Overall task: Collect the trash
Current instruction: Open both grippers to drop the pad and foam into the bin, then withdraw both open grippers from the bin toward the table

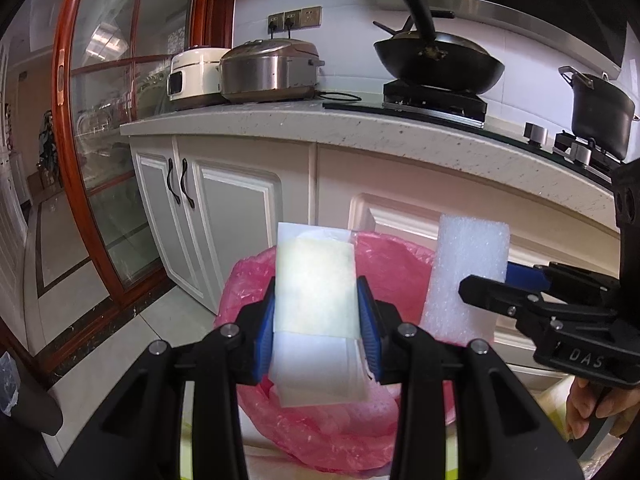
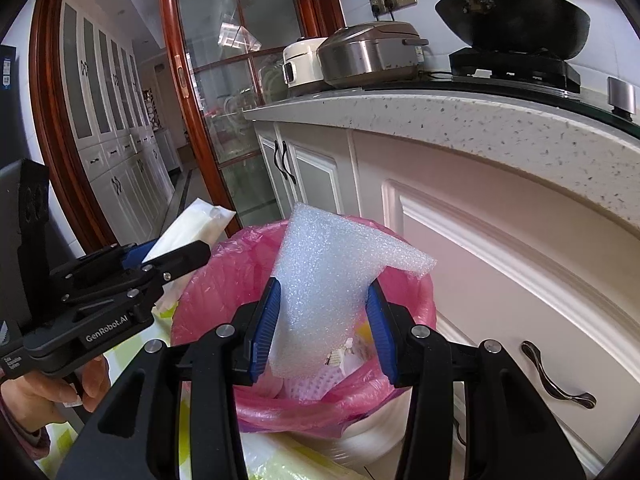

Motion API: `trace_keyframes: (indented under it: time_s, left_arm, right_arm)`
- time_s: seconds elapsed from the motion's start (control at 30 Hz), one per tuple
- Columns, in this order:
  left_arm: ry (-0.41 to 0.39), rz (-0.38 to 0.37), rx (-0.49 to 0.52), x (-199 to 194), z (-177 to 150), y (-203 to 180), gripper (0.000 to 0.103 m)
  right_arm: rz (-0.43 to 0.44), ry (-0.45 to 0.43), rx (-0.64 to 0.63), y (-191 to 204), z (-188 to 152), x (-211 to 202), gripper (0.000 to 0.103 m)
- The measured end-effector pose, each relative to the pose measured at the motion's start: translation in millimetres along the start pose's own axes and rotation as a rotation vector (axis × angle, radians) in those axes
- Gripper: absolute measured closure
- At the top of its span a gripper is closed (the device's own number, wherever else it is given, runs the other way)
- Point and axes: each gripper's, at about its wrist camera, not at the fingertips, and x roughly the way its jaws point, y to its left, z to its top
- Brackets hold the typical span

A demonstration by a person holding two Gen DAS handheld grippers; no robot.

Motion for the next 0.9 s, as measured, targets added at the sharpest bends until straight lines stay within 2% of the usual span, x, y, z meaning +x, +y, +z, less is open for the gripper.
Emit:
trace_keyframes:
  time_s: [0.33,0.4,0.53,0.8,0.9]
  left_arm:
    - [0.026,-0.004,-0.031,14,-9,12,0.064]
    - [0.025,-0.003,-0.041,15,-10,13,0.057]
    - [0.013,-0.002,-0.058,13,-12,16,0.045]
    - [0.004,0.01,-0.055,1,-9,17,0.043]
    - [-0.014,0.034,-0.066,-11,-4,17,0.032]
  right_arm:
    - [-0.004,0.028,0.0,-1,-7,15,0.057]
    - [0.0,0.033,0.007,-2,-6,17,0.051]
    - [0.004,0.024,0.016,-4,-6,16,0.051]
    - [0.001,0.009,0.018,-7,-8,0,0.05]
    - [-0.01,0.003,0.011,-4,-7,-11,0.05]
